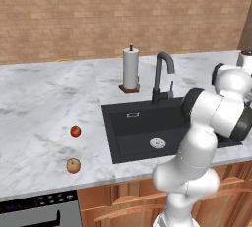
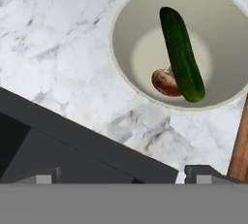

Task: There is a mixed pile of frozen fruits and vegetables on the counter. Locate all the frozen vegetables and place the items in a bowl on the counter. Take all the frozen fruits and defrost them in a running sink.

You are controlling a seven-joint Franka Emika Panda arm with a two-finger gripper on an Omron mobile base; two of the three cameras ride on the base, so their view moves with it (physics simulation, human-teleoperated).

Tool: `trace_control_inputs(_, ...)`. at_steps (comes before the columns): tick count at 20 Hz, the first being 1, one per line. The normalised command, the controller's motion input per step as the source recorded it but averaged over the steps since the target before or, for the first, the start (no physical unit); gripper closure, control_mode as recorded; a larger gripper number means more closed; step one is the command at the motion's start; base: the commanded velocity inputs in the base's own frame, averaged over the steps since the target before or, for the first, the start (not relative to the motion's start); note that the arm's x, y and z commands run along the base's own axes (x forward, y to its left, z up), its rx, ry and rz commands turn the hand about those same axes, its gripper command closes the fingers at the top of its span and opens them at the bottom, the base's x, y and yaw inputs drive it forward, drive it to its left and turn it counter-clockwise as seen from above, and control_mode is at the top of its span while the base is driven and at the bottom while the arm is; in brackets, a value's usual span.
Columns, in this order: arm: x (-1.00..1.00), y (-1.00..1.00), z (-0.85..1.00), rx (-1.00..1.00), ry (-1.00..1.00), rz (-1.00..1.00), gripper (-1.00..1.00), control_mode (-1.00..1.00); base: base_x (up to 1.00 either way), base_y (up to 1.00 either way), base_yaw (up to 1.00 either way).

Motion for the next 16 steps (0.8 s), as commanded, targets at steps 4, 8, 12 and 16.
trace_control_inputs(4, 0.07, 0.51, -0.01, -0.01, 0.01, 0.08, -1.00, -1.00, 0.00, 0.00, 0.00)
trace_control_inputs(8, 0.03, 0.51, -0.03, -0.02, 0.00, 0.08, -1.00, -1.00, 0.00, 0.00, 0.00)
trace_control_inputs(12, 0.00, 0.55, 0.00, -0.05, 0.00, 0.07, -1.00, -1.00, 0.00, 0.00, 0.00)
trace_control_inputs(16, -0.02, 0.48, 0.00, -0.03, 0.01, 0.12, -1.00, -1.00, 0.00, 0.00, 0.00)
